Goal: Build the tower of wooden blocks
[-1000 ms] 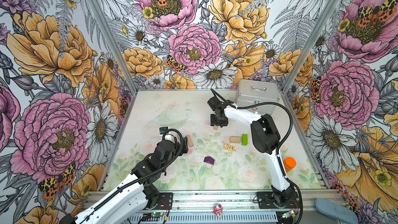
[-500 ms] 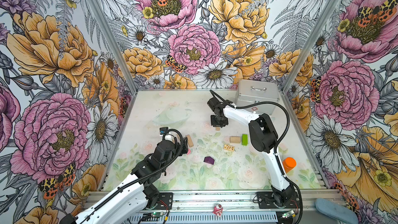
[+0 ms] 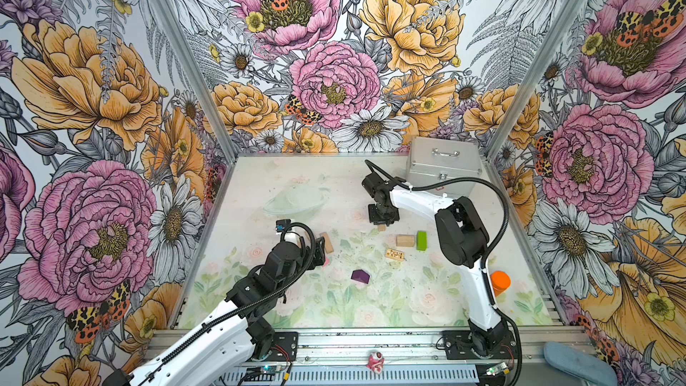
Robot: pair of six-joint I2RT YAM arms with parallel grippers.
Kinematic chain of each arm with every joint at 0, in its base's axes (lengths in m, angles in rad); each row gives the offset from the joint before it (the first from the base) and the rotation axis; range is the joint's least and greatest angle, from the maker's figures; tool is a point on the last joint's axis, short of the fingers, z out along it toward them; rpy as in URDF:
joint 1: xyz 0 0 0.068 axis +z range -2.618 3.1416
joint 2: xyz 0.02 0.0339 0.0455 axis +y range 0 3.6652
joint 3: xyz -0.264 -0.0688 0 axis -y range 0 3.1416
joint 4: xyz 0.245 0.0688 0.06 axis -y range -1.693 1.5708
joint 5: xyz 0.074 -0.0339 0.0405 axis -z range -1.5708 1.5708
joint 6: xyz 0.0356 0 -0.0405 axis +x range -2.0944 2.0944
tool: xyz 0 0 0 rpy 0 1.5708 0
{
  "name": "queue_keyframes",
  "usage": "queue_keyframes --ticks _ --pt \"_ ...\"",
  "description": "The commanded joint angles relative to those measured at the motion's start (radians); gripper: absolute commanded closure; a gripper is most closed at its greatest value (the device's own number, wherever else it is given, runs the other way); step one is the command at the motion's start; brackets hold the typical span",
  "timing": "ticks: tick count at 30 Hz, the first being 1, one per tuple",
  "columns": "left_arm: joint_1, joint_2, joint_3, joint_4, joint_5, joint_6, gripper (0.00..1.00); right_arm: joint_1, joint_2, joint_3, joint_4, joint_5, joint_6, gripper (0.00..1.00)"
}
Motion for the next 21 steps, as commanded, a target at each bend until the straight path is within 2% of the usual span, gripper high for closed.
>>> queue_keyframes --ticks 1,15,18,21 --pt "-0.025 -0.018 -0.015 0.017 0.012 -0.02 0.01 0.019 -0.053 -0.015 0.004 0.013 0.021 0.72" --pt "-0.087 -0.003 -0.013 -0.007 -0.039 -0.048 0.01 0.023 0.016 0.089 0.006 0.0 0.042 0.7" --pt "-0.087 0.016 -0.002 -0.029 -0.056 -0.042 0.01 0.02 0.027 0.099 0.006 -0.005 0.039 0.64" --pt "-0.087 0.046 0.011 -0.036 -0.062 -0.039 0.01 0.019 0.02 0.101 0.005 -0.008 0.032 0.53"
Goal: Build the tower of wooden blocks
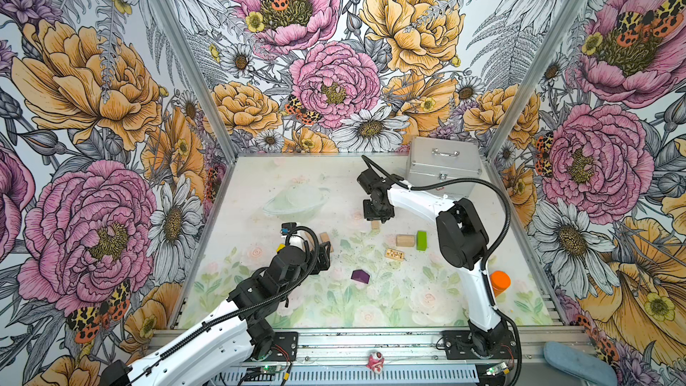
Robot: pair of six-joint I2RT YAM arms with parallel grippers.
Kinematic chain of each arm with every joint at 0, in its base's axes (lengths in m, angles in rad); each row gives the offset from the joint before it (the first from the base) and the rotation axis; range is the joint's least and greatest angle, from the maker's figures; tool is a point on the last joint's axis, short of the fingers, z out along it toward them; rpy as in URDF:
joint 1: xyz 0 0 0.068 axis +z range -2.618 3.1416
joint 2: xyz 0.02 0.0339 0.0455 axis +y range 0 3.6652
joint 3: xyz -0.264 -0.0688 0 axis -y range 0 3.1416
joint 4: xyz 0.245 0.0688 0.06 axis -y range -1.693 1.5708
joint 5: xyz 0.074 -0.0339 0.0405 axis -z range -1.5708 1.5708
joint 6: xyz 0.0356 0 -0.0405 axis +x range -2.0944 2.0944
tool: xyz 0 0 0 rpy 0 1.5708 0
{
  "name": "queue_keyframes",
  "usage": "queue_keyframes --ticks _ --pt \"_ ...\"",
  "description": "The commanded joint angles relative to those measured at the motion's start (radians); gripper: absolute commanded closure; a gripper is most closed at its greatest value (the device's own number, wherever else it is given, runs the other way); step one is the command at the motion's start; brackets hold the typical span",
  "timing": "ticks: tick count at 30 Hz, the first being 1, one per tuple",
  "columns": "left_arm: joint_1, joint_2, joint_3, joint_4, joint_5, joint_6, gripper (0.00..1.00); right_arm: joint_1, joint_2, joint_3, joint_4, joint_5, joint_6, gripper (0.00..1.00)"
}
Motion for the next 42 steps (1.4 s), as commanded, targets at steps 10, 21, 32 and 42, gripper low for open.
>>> queue_keyframes --ticks 10,21,32,42 --pt "-0.005 0.154 0.088 -0.039 -0.034 -0.01 0.01 0.014 -0.154 -0.056 0.011 -0.006 -0.021 0.42" --pt "-0.019 0.392 0.196 -0.04 -0.027 -0.057 0.1 0.021 -0.505 -0.399 0.074 -0.009 -0.026 0.33" --pt "0.061 0.627 0.317 -0.075 0.074 -0.093 0.32 0.022 -0.748 -0.629 0.136 -0.047 -0.019 0.29" --pt "0.087 0.797 0.407 -0.089 0.096 -0.13 0.45 0.007 -0.878 -0.743 0.181 -0.049 -0.02 0.12"
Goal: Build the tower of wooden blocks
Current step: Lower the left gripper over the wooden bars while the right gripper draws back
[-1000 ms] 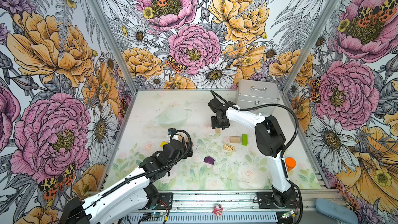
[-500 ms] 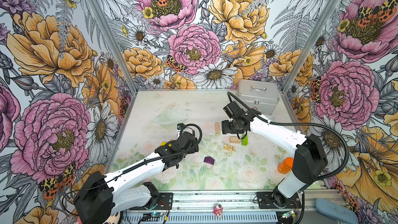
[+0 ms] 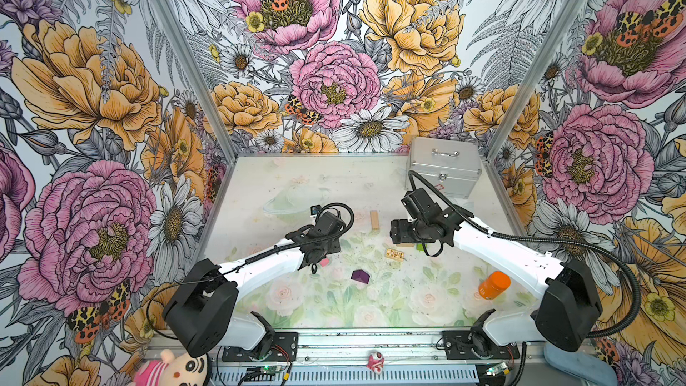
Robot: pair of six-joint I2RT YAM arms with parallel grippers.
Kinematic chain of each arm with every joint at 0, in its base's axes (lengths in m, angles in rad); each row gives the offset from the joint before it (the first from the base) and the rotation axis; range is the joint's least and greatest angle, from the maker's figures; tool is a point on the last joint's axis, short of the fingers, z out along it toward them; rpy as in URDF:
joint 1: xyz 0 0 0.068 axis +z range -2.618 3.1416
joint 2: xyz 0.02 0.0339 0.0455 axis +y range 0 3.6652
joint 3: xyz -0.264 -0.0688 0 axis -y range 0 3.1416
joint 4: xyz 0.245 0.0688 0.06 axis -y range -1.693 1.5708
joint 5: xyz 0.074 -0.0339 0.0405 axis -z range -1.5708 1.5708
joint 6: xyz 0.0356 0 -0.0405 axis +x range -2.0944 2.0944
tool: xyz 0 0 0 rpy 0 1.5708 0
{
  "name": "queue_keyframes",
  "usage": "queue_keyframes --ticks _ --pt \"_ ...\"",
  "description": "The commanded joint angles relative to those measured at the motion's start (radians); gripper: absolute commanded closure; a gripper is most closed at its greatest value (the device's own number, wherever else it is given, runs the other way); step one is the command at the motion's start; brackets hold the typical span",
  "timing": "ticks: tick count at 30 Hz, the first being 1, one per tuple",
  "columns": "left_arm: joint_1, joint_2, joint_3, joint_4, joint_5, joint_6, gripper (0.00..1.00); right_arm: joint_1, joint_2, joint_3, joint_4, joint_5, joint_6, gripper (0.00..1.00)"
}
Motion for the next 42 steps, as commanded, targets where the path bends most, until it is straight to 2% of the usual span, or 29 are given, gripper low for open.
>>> queue_keyframes --ticks 1,6,12,28,35,42 --pt "0.0 0.05 0.038 -0.01 0.026 -0.03 0.45 -0.011 -0.067 -0.023 0.034 -0.008 -0.008 0.12" --pt "-0.008 0.119 0.069 -0.012 0.012 -0.044 0.44 -0.043 -0.115 -0.037 0.034 -0.031 -0.029 0.1" --pt "-0.008 0.16 0.079 -0.012 -0.011 -0.059 0.38 -0.056 -0.125 -0.049 0.033 -0.047 -0.038 0.1" --pt "0.034 0.234 0.112 -0.01 -0.008 -0.032 0.38 -0.081 -0.125 -0.061 0.034 -0.057 -0.043 0.1" --pt "0.035 0.276 0.127 -0.009 0.005 -0.025 0.42 -0.084 -0.122 -0.063 0.034 -0.057 -0.039 0.1" --pt "0.034 0.307 0.148 -0.003 0.022 -0.018 0.57 -0.086 -0.131 -0.074 0.033 -0.057 -0.038 0.1"
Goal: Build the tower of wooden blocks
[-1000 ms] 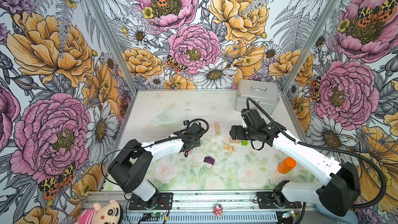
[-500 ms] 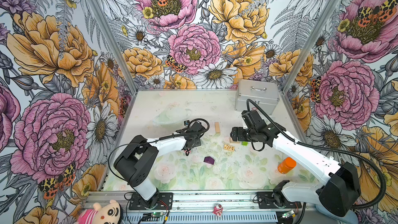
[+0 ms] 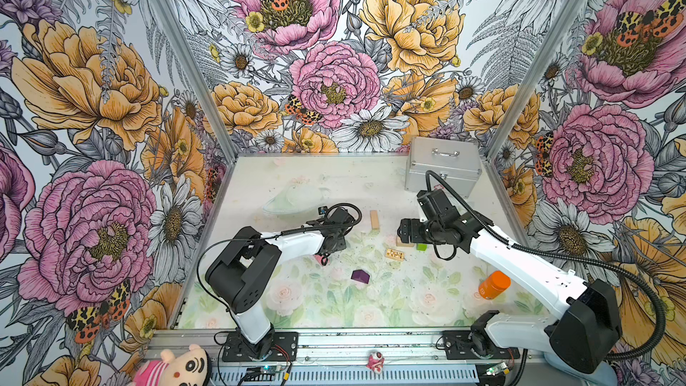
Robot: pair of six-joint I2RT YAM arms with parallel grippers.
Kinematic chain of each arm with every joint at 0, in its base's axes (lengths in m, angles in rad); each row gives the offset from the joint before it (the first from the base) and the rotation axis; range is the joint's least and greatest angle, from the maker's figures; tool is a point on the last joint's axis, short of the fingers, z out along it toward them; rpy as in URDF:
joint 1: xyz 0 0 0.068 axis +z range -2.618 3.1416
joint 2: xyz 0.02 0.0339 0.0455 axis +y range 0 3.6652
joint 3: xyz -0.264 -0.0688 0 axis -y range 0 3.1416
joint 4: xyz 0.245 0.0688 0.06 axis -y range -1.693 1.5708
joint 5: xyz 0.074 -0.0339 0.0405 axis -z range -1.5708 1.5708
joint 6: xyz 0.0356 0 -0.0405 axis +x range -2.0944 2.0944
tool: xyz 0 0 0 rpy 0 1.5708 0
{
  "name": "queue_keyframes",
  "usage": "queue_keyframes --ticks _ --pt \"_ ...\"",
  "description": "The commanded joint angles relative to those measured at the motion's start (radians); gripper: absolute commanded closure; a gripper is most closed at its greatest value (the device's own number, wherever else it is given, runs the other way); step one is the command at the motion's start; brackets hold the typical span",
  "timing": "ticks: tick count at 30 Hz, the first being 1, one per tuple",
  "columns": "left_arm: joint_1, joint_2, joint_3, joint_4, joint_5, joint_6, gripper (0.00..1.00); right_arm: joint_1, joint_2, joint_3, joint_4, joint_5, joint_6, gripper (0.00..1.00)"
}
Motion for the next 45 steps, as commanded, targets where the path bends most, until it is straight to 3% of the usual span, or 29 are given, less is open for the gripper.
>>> queue_keyframes --ticks 1,5,15,28,45 --pt "0.003 0.023 0.028 -0.002 0.022 0.01 0.6 -0.01 -0.022 -0.014 0.014 -0.005 -0.014 0.1" --pt "0.0 0.043 0.062 -0.001 0.033 0.017 0.69 -0.015 -0.029 -0.024 0.014 -0.002 -0.014 0.1" --pt "-0.006 0.147 0.225 -0.026 0.057 0.049 0.81 -0.037 -0.059 -0.05 0.014 -0.013 -0.016 0.1" --pt "-0.017 0.302 0.442 -0.055 0.121 0.084 0.82 -0.083 -0.08 -0.063 -0.007 -0.024 -0.028 0.1" --pt "-0.045 0.392 0.58 -0.072 0.153 0.095 0.82 -0.107 -0.045 -0.051 -0.008 -0.031 -0.037 0.1"
